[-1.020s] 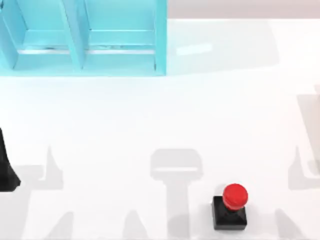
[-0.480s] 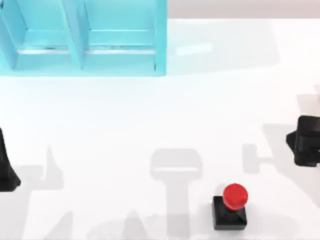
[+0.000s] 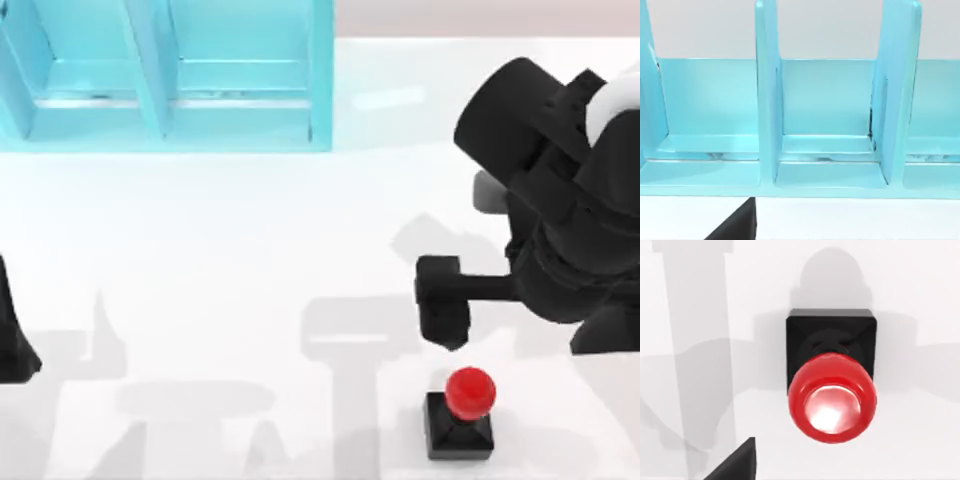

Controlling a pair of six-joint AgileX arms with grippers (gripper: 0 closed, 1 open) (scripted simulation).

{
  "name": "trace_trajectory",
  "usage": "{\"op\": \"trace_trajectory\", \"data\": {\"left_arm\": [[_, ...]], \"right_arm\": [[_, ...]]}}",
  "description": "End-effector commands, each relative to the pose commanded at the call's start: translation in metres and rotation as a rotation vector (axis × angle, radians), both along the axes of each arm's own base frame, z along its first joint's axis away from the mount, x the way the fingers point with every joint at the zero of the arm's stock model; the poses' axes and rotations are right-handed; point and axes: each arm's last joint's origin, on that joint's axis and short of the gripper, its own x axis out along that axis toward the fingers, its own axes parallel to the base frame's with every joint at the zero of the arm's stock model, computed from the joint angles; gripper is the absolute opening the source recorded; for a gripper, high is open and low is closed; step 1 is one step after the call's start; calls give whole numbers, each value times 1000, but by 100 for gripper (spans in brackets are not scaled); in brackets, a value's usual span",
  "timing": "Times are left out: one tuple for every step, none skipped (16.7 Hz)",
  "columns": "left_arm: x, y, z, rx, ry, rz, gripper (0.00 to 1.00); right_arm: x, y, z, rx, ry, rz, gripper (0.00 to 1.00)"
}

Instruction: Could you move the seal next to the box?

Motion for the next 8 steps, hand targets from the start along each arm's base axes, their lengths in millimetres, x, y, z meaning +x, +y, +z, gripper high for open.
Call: {"op": "trace_trajectory", "data": {"left_arm": [[0,0,0,0,0,0,100],[0,0,0,0,0,0,100],[0,0,0,0,0,0,100],[0,0,0,0,0,0,100],[0,0,0,0,0,0,100],[0,0,0,0,0,0,100],[0,0,0,0,0,0,100],[0,0,0,0,0,0,100]], "right_arm": [[2,10,-1,-21,29,0,100],[3,19,-2,-39,51,0,100],[3,25,-2,-53,67,0,100],[4,29,-3,-61,76,1,100],[4,30,-3,-64,79,1,100],[4,30,-3,-64,79,1,100],[4,30,-3,-64,79,1,100],[4,30,-3,-64,79,1,100]]}}
